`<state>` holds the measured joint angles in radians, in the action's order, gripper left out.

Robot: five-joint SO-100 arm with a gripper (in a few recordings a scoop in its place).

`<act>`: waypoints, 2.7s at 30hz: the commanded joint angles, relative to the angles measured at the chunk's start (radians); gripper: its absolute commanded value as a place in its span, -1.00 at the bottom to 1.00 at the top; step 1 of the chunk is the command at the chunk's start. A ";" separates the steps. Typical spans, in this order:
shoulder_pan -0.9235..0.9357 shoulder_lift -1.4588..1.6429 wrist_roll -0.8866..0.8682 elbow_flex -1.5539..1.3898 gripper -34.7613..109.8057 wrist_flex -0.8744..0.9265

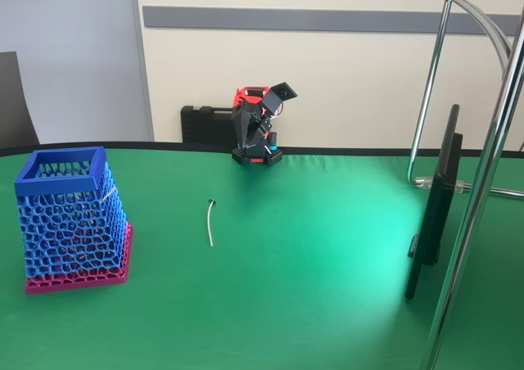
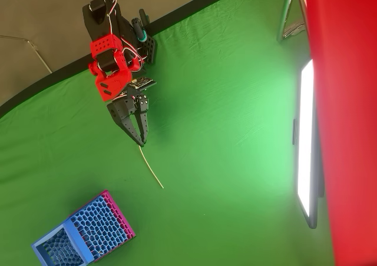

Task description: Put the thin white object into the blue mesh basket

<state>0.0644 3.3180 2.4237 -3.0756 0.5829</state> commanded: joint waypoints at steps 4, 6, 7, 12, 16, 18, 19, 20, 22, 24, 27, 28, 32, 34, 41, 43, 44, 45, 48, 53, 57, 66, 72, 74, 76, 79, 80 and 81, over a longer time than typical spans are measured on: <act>-0.166 0.008 -0.485 -0.008 -0.51 -0.287; -0.166 0.008 -0.482 -0.008 -0.51 -0.287; -0.166 0.008 -0.488 -0.008 -0.51 -0.290; -0.170 0.008 -0.620 -0.008 -0.51 -0.314; -0.172 0.008 -0.959 -0.008 -0.51 -0.362; -0.166 0.008 -1.144 -0.008 -0.51 -0.347; -0.161 0.008 -1.218 -0.008 -0.51 -0.327; -0.156 0.008 -1.307 -0.008 -0.51 -0.314; -0.146 0.008 -1.462 -0.008 -0.51 -0.284; -0.129 0.008 -1.617 -0.008 -0.51 -0.267; -0.091 0.008 -1.778 -0.008 -0.49 -0.229; -0.081 0.008 -1.798 -0.008 -0.50 -0.206; -0.048 0.008 -1.888 -0.002 -0.50 -0.132; -0.038 0.008 -1.924 0.020 -0.51 -0.080; -0.032 0.008 -1.997 0.100 -0.49 0.041; -0.031 0.008 -2.013 0.130 -0.49 0.083; -0.031 0.008 -2.023 0.144 -0.48 0.101; -0.031 0.008 -2.036 0.160 -0.47 0.121; -0.032 0.008 -2.056 0.210 -0.48 0.181; -0.048 0.008 -2.103 0.287 -0.47 0.278; -0.055 0.006 -2.118 0.344 -0.45 0.347; -0.083 -0.147 -2.129 0.492 -0.43 0.397; -0.107 -0.393 -2.154 0.634 -0.44 0.399; -0.115 -0.440 -2.155 0.660 -0.44 0.394; -0.115 -0.486 -2.157 0.684 -0.44 0.394; -0.110 -0.557 -2.149 0.713 -0.44 0.390; -0.107 -0.584 -2.143 0.723 -0.44 0.388; -0.104 -0.611 -2.132 0.726 -0.45 0.379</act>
<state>-0.0491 2.7642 0.2761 -2.4007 0.9833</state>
